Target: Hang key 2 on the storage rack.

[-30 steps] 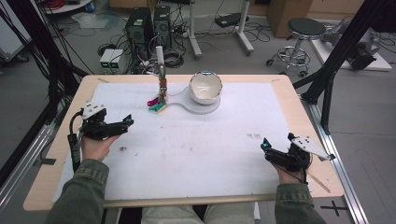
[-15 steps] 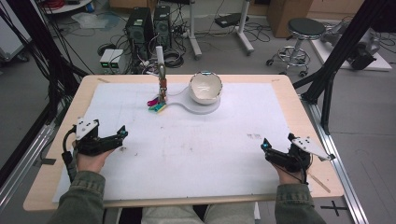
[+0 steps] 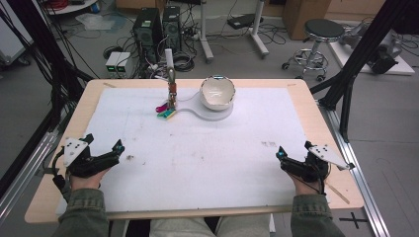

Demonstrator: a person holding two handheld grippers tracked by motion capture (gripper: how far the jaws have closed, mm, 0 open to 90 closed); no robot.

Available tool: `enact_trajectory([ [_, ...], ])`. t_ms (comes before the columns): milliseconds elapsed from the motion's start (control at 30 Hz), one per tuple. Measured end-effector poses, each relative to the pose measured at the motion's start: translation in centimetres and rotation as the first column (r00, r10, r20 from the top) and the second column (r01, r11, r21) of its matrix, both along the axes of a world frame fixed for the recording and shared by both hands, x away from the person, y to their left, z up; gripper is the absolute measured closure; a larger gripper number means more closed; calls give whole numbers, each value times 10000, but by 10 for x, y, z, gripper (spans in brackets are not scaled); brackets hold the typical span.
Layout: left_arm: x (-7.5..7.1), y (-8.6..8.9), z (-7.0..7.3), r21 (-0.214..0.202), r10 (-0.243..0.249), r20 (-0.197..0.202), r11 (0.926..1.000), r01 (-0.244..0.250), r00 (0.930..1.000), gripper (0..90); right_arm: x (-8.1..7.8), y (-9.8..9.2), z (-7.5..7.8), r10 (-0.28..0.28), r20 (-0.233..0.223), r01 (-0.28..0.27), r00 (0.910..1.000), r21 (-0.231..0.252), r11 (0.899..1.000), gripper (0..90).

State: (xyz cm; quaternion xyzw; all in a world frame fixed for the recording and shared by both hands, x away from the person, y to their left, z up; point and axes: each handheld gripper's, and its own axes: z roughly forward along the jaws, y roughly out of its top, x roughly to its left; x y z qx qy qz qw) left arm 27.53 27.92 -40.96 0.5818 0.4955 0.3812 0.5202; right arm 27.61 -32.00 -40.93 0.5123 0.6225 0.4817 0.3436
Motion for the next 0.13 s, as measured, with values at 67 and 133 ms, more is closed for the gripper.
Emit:
enact_trajectory([
  [67,1,0,0,-45,-91,-114,9999,90,9999,17,-1,-1,0,-16,-14,16,10000,20,10000,16],
  [133,1,-2,-1,-31,-123,-95,9999,123,9999,17,-1,-1,0,-30,18,30,10000,15,10000,16],
])
